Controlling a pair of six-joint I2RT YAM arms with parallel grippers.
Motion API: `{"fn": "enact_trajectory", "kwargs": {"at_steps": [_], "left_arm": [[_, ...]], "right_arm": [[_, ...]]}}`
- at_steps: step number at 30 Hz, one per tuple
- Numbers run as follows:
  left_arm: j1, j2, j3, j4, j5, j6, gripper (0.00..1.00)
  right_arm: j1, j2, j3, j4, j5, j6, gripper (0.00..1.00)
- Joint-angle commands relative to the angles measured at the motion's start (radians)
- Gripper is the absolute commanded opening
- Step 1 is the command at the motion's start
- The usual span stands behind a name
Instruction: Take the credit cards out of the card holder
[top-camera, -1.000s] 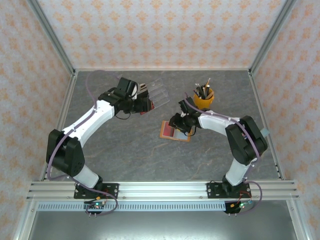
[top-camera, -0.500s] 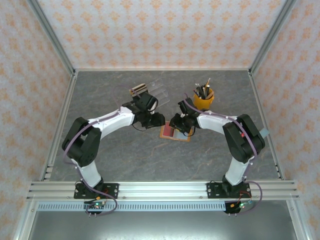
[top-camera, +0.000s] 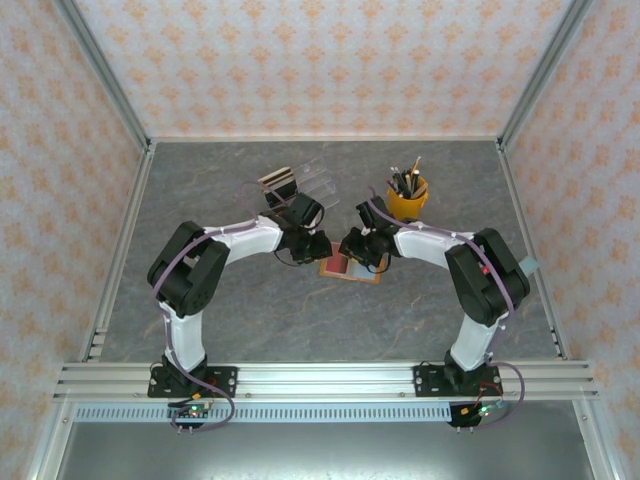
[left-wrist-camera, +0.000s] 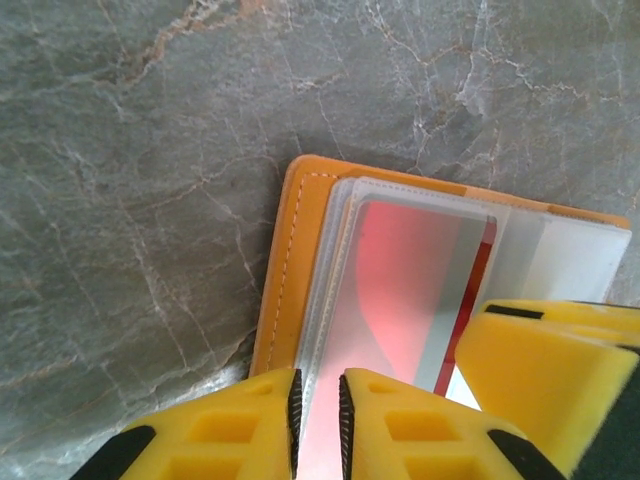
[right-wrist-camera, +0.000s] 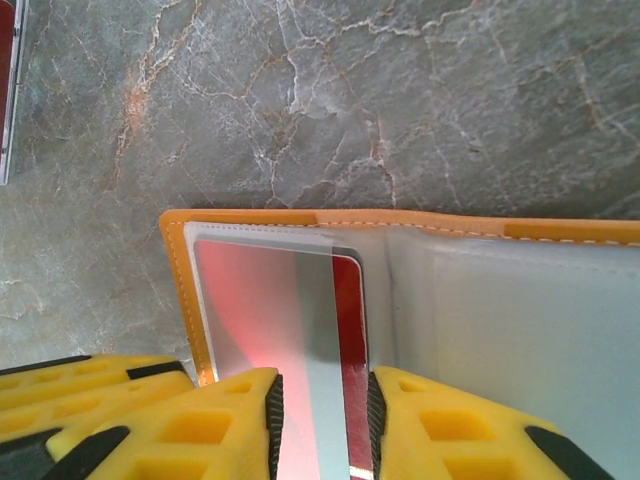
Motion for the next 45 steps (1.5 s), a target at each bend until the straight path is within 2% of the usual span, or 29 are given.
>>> {"fn": "enact_trajectory", "kwargs": {"at_steps": [1, 11, 18, 26, 32, 38, 45], "left_arm": [[-0.009, 0.033, 0.019, 0.012, -0.009, -0.018, 0.19], [-0.01, 0.066, 0.038, -0.083, -0.053, -0.015, 0.13], [-0.01, 0.082, 0.021, -0.101, -0.065, -0.018, 0.1], [-0.009, 0.096, 0.01, -0.105, -0.077, -0.019, 0.09], [-0.01, 0.105, 0.01, -0.109, -0.081, -0.019, 0.08], [-0.009, 0.118, 0.01, -0.111, -0.077, -0.021, 0.03], [-0.009, 0.122, 0.008, -0.121, -0.084, -0.019, 0.01]], "right_arm": [[-0.005, 0.001, -0.01, -0.014, 0.036, -0.014, 0.31], [-0.005, 0.018, 0.001, -0.063, 0.075, -0.045, 0.28], [-0.005, 0.011, -0.024, 0.012, -0.009, -0.062, 0.27], [-0.005, -0.044, -0.049, 0.062, -0.034, -0.072, 0.26], [-0.006, -0.082, -0.063, 0.066, -0.015, -0.072, 0.26], [-0.006, -0.08, -0.069, 0.078, -0.028, -0.076, 0.24], [-0.006, -0.058, -0.059, 0.011, 0.031, -0.082, 0.24]]}}
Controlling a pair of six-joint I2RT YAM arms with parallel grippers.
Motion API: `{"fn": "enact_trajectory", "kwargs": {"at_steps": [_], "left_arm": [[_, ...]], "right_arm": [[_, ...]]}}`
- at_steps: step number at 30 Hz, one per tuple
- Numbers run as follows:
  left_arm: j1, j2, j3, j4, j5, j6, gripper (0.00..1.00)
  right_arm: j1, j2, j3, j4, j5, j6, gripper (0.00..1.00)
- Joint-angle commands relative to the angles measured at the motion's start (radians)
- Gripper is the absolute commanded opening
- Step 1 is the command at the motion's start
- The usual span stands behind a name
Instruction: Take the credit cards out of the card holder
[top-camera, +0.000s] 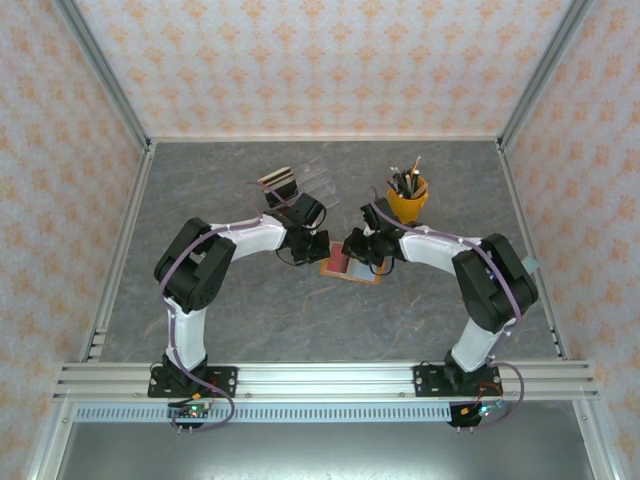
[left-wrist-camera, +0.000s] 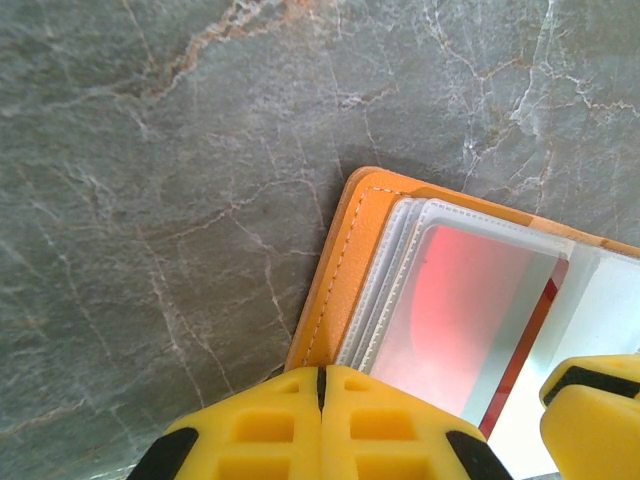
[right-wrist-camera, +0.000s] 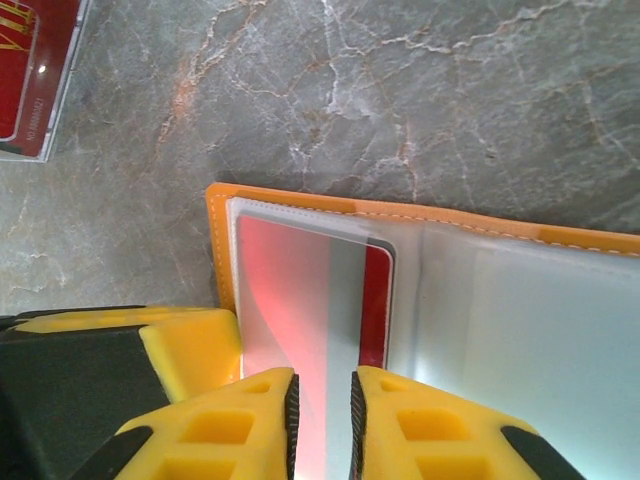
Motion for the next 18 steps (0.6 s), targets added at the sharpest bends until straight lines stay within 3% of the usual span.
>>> {"fn": "enact_trajectory", "kwargs": {"at_steps": [1, 18], "left_arm": [[-0.009, 0.076, -0.019, -0.099, -0.066, -0.001, 0.01], [-0.009, 0.081, -0.024, -0.084, -0.046, 0.002, 0.0]], "right_arm": [[0.002, 0.001, -0.005, -0.038, 0.04, -0.018, 0.24], [0.002, 0.063, 0.013, -0.047, 0.008, -0.027, 0.18]]}}
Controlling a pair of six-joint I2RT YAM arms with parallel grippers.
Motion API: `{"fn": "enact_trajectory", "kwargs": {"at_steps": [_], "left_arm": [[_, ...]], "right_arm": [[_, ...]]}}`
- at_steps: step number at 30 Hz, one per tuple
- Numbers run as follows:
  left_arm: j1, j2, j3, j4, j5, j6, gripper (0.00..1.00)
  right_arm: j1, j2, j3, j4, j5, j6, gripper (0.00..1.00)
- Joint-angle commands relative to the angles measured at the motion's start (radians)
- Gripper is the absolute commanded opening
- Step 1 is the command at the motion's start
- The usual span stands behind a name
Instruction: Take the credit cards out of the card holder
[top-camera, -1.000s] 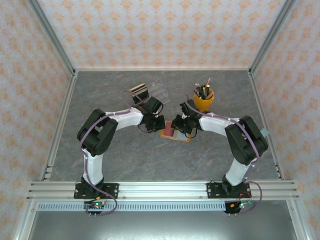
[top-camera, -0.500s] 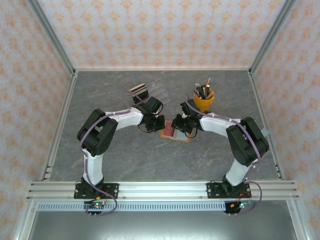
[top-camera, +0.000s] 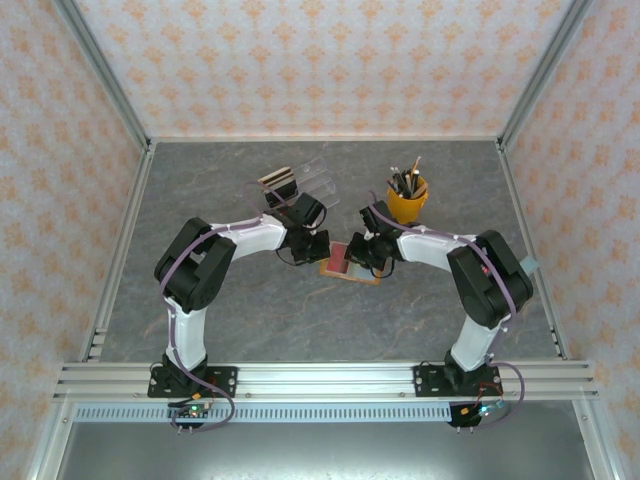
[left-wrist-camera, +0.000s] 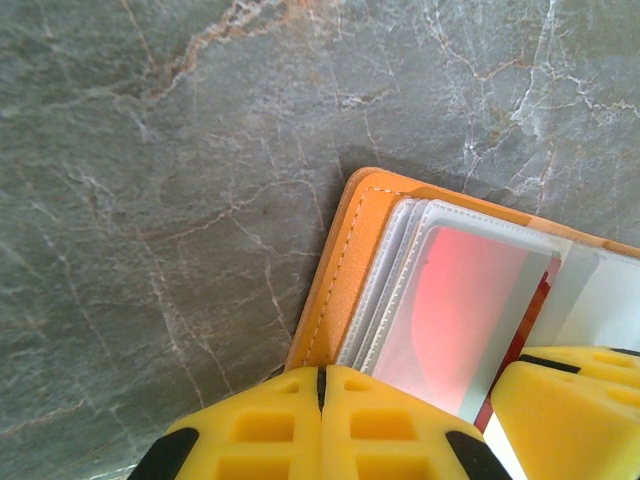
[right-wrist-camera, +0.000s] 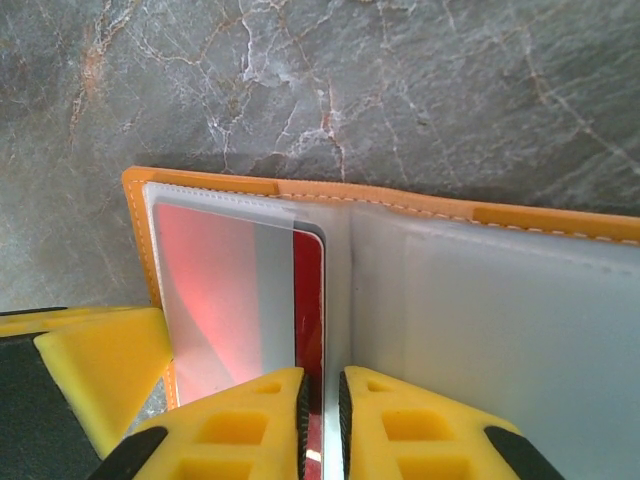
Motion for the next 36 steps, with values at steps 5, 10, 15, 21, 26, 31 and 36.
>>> {"fn": "enact_trajectory", "kwargs": {"at_steps": [5, 10, 15, 21, 26, 31, 36], "left_arm": [[-0.009, 0.081, -0.035, -0.056, -0.016, 0.005, 0.0], [-0.01, 0.087, -0.047, -0.046, -0.003, 0.003, 0.0], [-0.01, 0.08, -0.052, -0.047, -0.008, 0.003, 0.0], [-0.001, 0.004, -0.023, -0.117, -0.047, 0.078, 0.04], [0.007, -0.055, 0.011, -0.155, -0.039, 0.126, 0.11], [0.007, -0.101, 0.01, -0.134, -0.014, 0.132, 0.12], [0.006, -0.113, -0.016, -0.075, 0.031, 0.114, 0.11]], "right_arm": [[0.002, 0.038, 0.006, 0.037, -0.059, -0.014, 0.18], [0.002, 0.026, -0.02, 0.114, -0.113, -0.005, 0.17], [0.002, -0.004, -0.034, 0.128, -0.096, -0.002, 0.08], [0.002, -0.075, -0.047, 0.073, -0.027, -0.013, 0.0], [0.002, -0.108, -0.052, 0.014, 0.011, -0.029, 0.0], [0.002, -0.1, -0.058, 0.001, 0.013, -0.028, 0.0], [0.002, -0.081, -0.056, 0.022, -0.063, -0.025, 0.03]]}}
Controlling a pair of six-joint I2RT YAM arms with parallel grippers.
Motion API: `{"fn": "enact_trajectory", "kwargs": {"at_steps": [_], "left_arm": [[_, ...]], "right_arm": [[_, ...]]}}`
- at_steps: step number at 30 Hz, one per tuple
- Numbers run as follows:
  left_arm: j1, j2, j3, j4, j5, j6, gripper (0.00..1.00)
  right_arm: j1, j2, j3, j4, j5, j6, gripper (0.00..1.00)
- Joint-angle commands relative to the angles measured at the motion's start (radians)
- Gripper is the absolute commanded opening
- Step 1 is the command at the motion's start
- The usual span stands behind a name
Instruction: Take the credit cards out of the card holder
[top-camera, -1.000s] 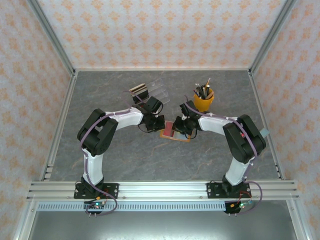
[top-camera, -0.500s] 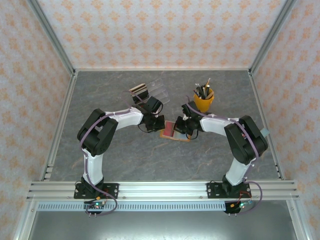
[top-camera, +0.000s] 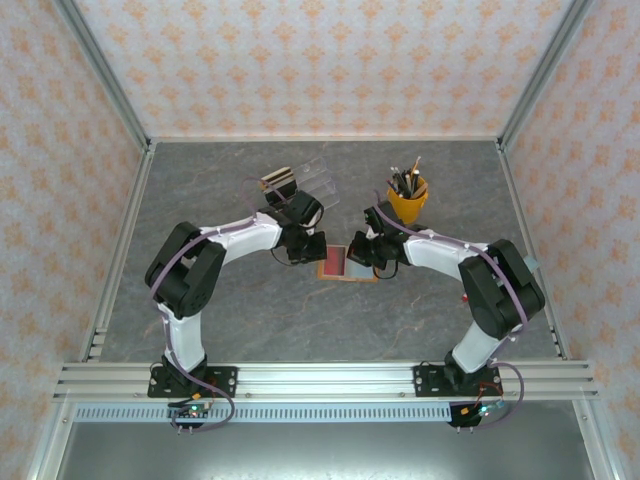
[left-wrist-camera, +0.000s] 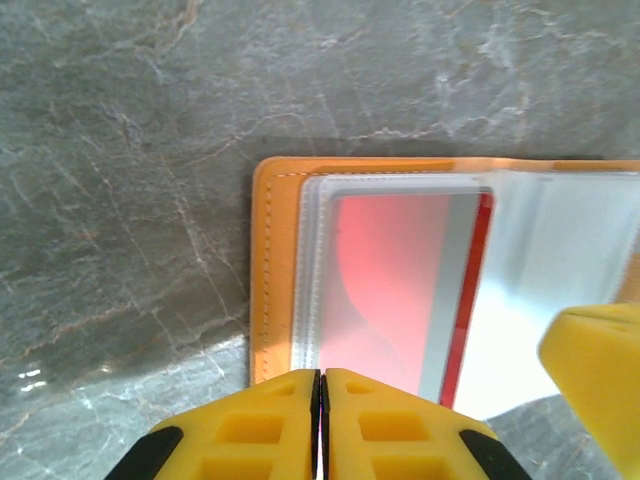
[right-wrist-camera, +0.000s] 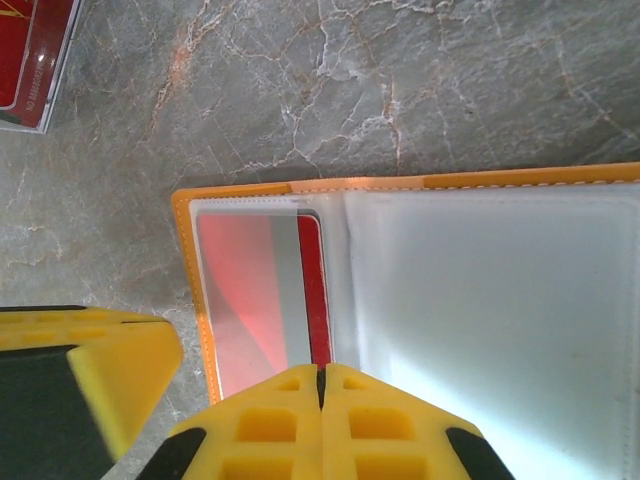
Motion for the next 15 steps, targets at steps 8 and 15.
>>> {"fn": "enact_trajectory", "kwargs": {"at_steps": [8, 15], "left_arm": [[0.005, 0.012, -0.045, 0.088, 0.073, -0.059, 0.1], [0.005, 0.075, -0.063, 0.091, 0.075, -0.095, 0.05]], "right_arm": [[0.003, 0.023, -0.027, 0.007, -0.098, 0.009, 0.18], [0.003, 0.041, -0.048, 0.027, -0.14, 0.026, 0.2]]}}
